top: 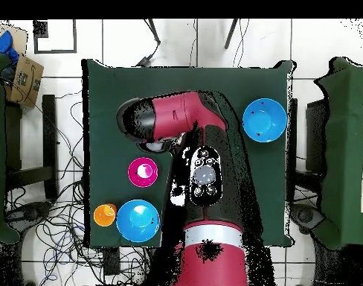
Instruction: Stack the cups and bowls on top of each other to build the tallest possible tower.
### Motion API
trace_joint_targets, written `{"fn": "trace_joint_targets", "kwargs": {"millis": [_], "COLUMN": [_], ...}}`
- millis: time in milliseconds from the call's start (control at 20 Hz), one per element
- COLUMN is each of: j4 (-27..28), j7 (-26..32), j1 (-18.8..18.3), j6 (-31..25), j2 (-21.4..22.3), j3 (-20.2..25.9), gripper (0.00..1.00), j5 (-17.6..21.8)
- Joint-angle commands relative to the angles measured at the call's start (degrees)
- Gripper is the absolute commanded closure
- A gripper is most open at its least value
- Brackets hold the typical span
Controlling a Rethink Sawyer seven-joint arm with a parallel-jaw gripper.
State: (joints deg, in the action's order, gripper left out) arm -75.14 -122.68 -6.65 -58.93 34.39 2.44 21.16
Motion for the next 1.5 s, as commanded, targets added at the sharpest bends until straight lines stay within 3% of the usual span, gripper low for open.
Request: {"fn": "trace_joint_targets", "kwargs": {"millis": [50,1500], "j4": [-0.4,4.5], "j7": [-3.2,-1.3], "j1": [1.2,3.2], "j6": [-0.6,-6.7], "j2": [-1.6,-1.8], "j3": [1.8,-0.1], "gripper": [1.0,1.0], "j5": [-0.8,-1.6]}}
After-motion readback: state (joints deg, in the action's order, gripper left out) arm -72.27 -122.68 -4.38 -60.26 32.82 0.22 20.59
